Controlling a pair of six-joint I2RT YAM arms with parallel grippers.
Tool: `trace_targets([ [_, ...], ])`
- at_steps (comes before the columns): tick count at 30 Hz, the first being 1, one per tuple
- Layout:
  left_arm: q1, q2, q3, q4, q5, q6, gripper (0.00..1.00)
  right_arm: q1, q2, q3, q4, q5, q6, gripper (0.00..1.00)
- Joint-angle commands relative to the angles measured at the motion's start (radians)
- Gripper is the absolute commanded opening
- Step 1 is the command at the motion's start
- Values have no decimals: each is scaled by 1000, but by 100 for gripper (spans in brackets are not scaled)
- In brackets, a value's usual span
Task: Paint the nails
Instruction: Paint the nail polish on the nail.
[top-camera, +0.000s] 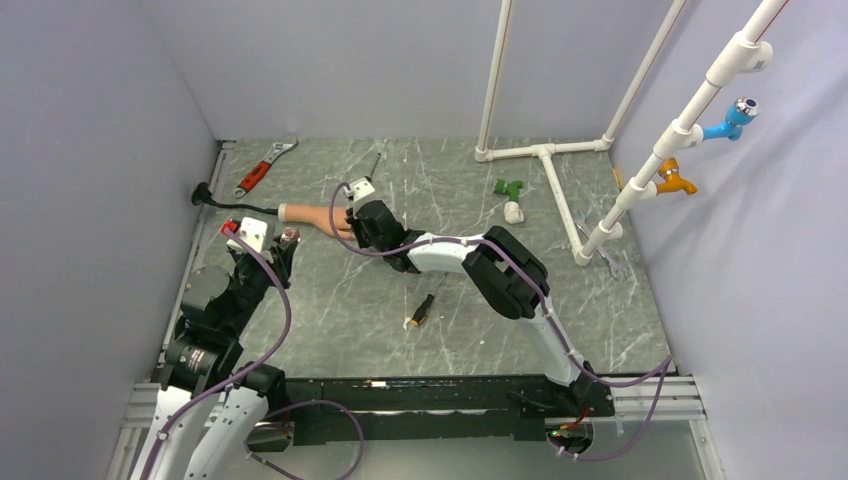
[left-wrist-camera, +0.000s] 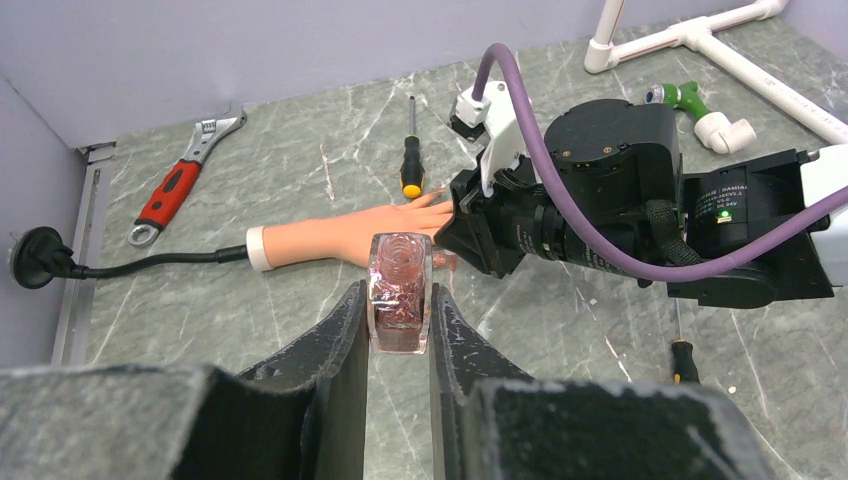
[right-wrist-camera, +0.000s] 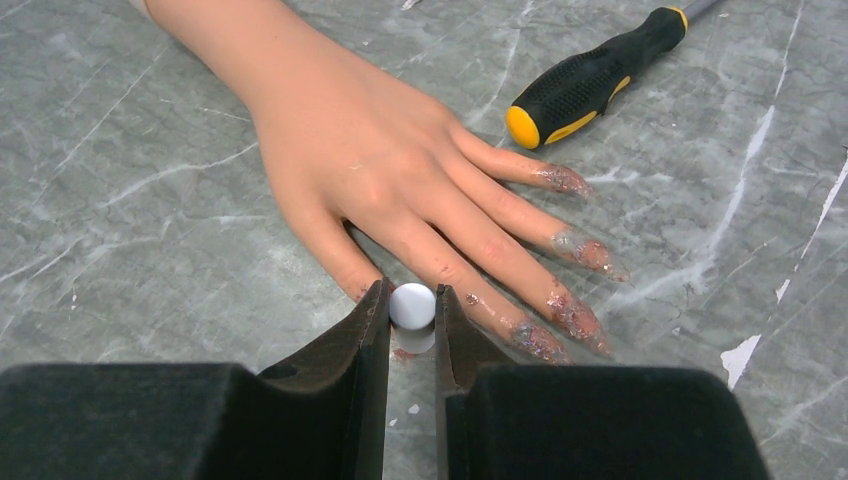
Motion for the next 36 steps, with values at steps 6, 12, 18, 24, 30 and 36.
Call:
trace_targets([
  [6,5,0,30,50,12,-11,0,-5,-70,-23,52,41,-17,0],
  [12,4,-1,29,50,12,-9,0,-4,-64,-2,46,27,-5,0],
  [18,5,-1,30,50,11,-9,0,-5,-52,23,39,16,2,0],
  [24,6,-2,30,49,9,-9,0,-4,-44,44,34,10,3,0],
  [30,5,-4,31,50,9,-8,0,-3,-38,57,31,6,2,0],
  [36,4,-5,31,50,6,-9,0,-2,-29,72,26,2,6,0],
])
